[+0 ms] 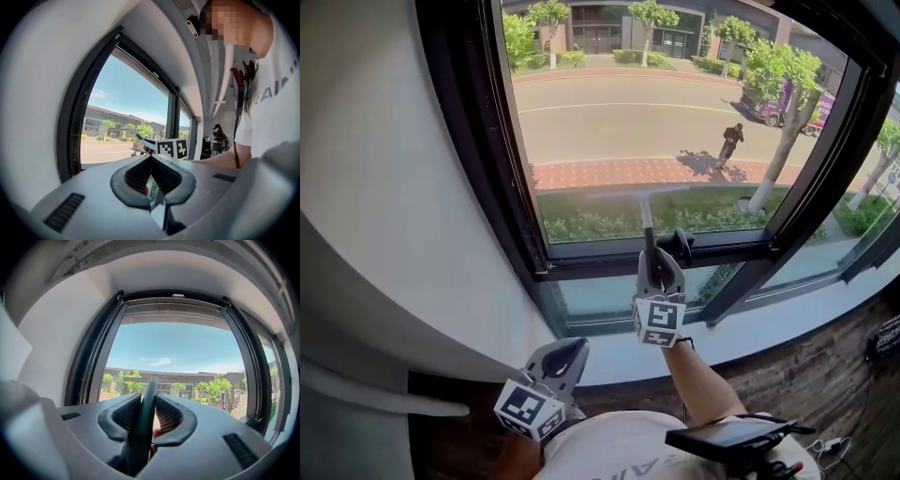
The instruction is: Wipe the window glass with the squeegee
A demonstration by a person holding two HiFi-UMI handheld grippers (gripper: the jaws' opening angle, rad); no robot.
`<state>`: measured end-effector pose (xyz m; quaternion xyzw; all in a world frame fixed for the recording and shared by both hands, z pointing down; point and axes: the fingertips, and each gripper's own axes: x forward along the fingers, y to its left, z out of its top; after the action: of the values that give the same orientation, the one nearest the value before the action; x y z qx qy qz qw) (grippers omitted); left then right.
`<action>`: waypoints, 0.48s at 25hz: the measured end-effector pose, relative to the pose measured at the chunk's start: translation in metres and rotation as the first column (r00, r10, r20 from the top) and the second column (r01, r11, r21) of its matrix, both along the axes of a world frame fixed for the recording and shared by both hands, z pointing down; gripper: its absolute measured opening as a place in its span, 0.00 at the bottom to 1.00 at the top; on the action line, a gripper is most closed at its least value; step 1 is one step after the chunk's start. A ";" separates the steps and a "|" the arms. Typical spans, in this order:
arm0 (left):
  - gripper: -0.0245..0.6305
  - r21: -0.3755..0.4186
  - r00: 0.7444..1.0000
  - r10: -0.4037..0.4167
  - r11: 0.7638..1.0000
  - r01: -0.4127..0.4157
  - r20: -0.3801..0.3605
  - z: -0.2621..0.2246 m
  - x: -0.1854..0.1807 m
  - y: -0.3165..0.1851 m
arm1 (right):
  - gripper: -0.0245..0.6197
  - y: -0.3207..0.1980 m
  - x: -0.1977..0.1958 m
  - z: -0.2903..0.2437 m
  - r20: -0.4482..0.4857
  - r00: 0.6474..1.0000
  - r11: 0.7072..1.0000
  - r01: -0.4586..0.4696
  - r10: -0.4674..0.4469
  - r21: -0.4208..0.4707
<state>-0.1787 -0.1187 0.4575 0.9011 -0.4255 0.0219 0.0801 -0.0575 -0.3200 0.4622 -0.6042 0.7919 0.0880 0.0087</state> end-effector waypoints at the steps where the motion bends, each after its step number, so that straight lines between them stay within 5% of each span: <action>1: 0.07 -0.001 1.000 0.002 1.000 -0.002 0.000 0.000 0.000 0.000 | 0.20 0.000 0.000 0.004 0.001 1.000 1.000 -0.001 0.001 -0.009; 12: 0.07 -0.007 1.000 -0.007 1.000 0.007 0.011 0.002 -0.003 -0.004 | 0.20 0.000 0.005 0.057 0.034 0.999 0.991 0.003 0.001 -0.131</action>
<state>-0.1816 -0.1227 0.4598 0.8993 -0.4290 0.0281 0.0808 -0.0524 -0.3200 0.5189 -0.6044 0.7961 0.0257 -0.0173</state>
